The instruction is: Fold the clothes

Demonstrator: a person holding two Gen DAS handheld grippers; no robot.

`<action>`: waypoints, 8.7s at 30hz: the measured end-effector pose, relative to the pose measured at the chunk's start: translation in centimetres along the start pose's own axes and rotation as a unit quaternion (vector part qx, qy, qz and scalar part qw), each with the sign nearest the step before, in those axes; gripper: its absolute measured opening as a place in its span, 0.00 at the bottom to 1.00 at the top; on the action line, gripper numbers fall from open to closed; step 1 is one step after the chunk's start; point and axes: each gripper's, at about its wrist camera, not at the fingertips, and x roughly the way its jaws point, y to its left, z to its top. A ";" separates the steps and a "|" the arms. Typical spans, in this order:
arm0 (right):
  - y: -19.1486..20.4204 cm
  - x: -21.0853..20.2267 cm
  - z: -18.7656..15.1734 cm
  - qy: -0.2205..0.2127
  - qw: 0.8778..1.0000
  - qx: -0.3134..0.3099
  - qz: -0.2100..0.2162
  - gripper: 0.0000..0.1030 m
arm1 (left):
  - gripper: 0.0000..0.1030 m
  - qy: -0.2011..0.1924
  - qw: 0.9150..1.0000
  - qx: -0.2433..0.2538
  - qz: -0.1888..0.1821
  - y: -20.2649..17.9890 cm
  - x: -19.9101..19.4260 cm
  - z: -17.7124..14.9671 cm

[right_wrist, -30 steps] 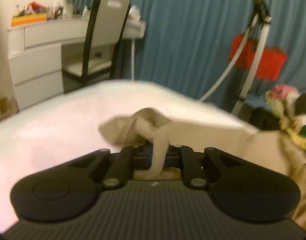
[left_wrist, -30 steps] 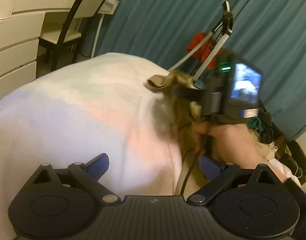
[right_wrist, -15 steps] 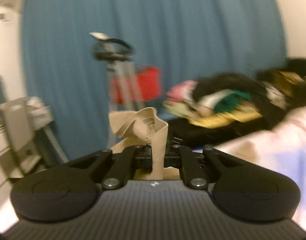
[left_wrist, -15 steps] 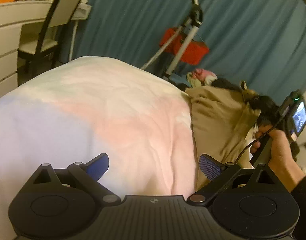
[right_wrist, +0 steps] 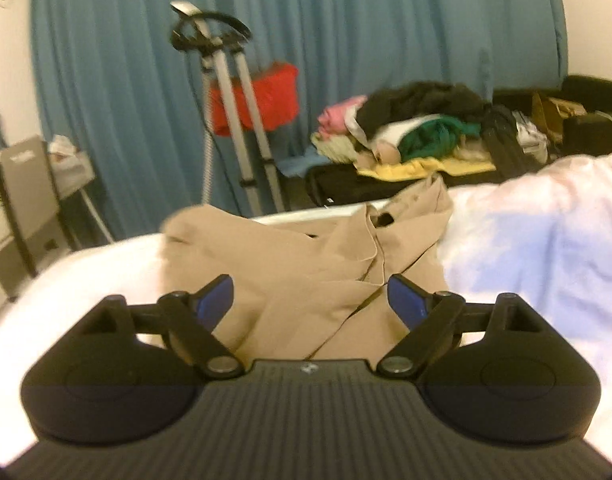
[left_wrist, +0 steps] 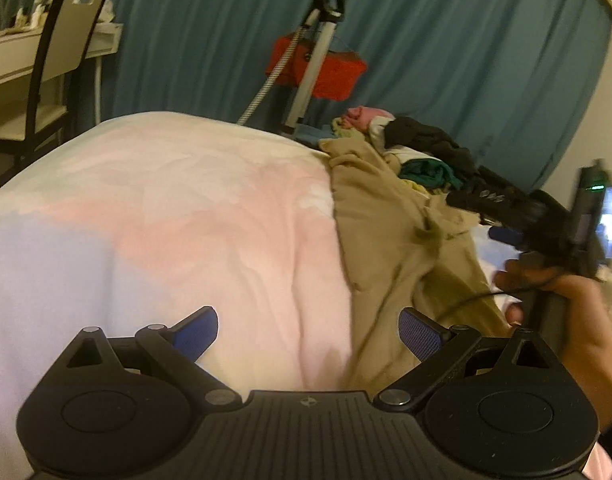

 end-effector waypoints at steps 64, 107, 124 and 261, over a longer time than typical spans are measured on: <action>-6.5 -25.3 -8.0 0.011 0.998 0.025 0.052 0.83 | 0.91 0.152 0.977 -0.114 0.098 0.1 -7.1 -7.8; -11.7 -23.2 -8.6 0.061 0.981 0.180 0.037 0.83 | 0.18 0.155 0.940 0.304 -0.014 -15.4 -12.6 -17.7; -13.2 -21.3 -11.8 0.156 0.959 0.224 0.073 0.72 | 0.57 0.141 0.990 0.002 0.005 -7.8 -10.6 -10.6; -12.2 -12.2 -6.9 0.039 0.996 0.078 -0.006 0.28 | 0.87 -0.030 0.992 0.108 0.061 -8.1 0.5 -2.7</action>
